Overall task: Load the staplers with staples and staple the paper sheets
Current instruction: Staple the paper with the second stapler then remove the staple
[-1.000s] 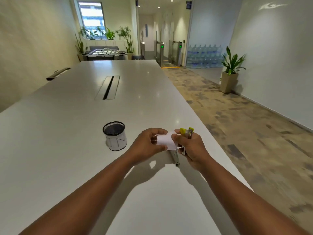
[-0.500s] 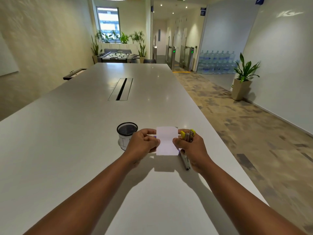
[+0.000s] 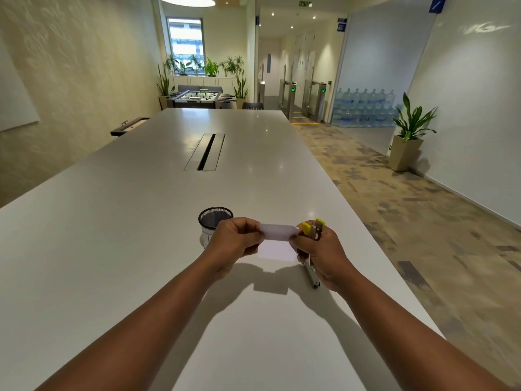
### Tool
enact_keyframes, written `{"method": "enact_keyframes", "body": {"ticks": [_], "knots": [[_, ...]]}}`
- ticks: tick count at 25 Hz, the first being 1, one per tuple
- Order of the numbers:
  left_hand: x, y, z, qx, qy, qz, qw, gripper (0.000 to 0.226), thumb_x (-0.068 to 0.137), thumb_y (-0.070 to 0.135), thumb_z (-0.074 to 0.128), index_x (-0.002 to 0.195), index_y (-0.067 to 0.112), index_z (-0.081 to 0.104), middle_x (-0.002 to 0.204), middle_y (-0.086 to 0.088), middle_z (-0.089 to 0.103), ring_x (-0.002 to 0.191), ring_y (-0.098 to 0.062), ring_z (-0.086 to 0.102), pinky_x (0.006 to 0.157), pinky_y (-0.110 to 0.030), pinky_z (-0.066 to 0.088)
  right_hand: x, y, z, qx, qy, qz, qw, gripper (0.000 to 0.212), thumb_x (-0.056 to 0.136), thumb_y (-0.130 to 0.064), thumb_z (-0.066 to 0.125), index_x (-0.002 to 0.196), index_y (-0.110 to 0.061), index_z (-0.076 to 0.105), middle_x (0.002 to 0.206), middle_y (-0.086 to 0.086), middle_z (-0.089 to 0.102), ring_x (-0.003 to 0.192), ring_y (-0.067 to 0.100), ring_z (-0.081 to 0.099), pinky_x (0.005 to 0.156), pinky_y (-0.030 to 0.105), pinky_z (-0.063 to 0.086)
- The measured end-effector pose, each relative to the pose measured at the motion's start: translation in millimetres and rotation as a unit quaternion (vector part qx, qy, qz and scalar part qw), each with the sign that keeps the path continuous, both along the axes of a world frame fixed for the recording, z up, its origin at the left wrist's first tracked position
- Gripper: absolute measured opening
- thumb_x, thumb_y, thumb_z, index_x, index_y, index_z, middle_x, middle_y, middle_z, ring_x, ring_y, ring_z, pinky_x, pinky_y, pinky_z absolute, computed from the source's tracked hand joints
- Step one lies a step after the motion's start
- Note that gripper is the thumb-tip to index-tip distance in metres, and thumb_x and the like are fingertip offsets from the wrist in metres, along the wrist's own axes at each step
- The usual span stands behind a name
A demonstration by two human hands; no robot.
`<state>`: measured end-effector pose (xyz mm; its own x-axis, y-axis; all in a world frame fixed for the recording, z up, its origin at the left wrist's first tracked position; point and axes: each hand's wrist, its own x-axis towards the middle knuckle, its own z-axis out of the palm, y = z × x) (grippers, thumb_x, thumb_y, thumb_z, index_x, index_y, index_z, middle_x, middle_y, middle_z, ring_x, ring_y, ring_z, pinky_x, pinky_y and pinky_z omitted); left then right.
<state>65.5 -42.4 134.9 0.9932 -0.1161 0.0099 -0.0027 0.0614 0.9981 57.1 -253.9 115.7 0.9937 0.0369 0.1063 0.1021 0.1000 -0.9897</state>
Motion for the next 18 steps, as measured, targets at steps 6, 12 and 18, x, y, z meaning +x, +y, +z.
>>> {"method": "enact_keyframes", "body": {"ticks": [6,12,18], "knots": [[2,0,4,-0.013,-0.031,-0.021,0.999,0.024,0.091,-0.007,0.054,0.095,0.015,0.063,0.083,-0.014,0.067,0.064,-0.018,0.063,0.065,-0.028,0.057,2,4,3,0.019,0.003,-0.047,0.999,0.025,0.084,0.001,0.069,0.079,-0.020,0.057,0.062,-0.003,0.056,0.054,0.014,0.051,0.046,0.024,0.044],[3,-1,-2,0.091,-0.110,-0.006,0.990,0.015,0.089,0.012,0.074,0.084,0.026,0.076,0.095,-0.003,0.067,0.073,-0.006,0.061,0.070,-0.022,0.051,-2,1,11,0.152,0.100,0.004,0.983,0.013,0.096,-0.017,0.067,0.102,-0.006,0.072,0.083,0.012,0.070,0.056,0.016,0.058,0.046,0.022,0.044],[10,-6,-5,0.017,-0.049,-0.007,0.999,0.010,0.091,0.014,0.071,0.082,0.017,0.073,0.077,-0.004,0.063,0.073,-0.015,0.055,0.075,-0.029,0.051,-1,0,3,0.036,0.039,-0.020,0.998,0.012,0.082,-0.033,0.082,0.086,-0.024,0.074,0.080,-0.003,0.067,0.072,0.011,0.057,0.063,0.034,0.039]]}}
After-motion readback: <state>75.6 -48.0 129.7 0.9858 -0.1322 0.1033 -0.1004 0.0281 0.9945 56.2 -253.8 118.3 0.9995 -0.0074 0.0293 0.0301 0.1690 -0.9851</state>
